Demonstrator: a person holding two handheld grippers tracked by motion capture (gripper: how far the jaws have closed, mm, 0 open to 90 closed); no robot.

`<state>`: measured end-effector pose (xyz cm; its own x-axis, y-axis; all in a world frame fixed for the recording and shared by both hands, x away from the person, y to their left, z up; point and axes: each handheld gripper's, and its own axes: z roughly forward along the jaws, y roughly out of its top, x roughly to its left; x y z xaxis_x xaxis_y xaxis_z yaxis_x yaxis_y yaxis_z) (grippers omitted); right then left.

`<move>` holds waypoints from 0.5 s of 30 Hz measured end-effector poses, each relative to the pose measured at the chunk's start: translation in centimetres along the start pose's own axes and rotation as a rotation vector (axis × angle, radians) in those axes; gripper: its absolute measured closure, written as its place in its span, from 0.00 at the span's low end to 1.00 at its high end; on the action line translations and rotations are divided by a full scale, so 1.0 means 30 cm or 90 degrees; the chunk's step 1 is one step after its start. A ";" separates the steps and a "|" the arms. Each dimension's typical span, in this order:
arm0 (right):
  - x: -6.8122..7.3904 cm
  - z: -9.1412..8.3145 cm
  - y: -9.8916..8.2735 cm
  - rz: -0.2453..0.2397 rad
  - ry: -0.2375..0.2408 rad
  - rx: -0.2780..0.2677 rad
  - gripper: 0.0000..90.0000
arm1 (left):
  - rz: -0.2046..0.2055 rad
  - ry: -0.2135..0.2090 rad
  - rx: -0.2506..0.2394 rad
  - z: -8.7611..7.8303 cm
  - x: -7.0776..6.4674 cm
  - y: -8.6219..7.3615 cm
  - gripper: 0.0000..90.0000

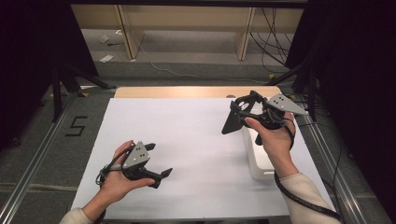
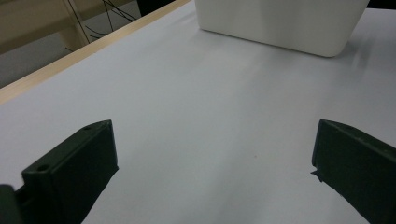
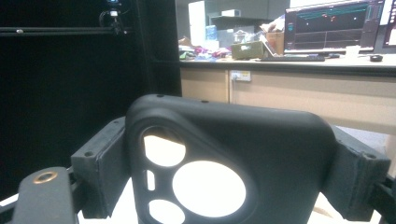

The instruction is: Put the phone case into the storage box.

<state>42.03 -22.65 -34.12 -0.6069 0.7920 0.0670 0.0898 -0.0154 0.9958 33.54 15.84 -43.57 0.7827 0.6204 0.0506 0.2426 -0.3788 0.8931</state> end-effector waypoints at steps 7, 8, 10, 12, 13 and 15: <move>-0.013 -0.008 0.006 0.000 -0.007 -0.003 0.18 | 0.000 0.000 -0.001 -0.001 0.000 0.000 0.00; -0.014 -0.008 0.007 0.001 -0.008 -0.004 0.18 | 0.000 0.000 -0.001 -0.001 0.000 0.000 0.00; -0.017 -0.010 0.008 0.000 -0.011 -0.004 0.18 | -0.001 0.000 -0.001 -0.001 0.000 0.000 0.00; -0.020 -0.011 0.009 0.002 -0.013 -0.007 0.18 | -0.001 0.000 0.000 0.000 0.000 0.000 0.00; -0.022 -0.012 0.009 0.002 -0.014 -0.006 0.18 | -0.001 0.000 -0.001 0.000 0.000 0.000 0.00; -0.025 -0.014 0.010 0.003 -0.016 -0.006 0.18 | -0.001 0.001 -0.001 -0.001 0.000 0.000 0.00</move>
<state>42.16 -23.51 -33.84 -0.5862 0.8071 0.0699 0.0853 -0.0243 0.9961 33.54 15.86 -43.55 0.7819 0.6214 0.0501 0.2424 -0.3771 0.8939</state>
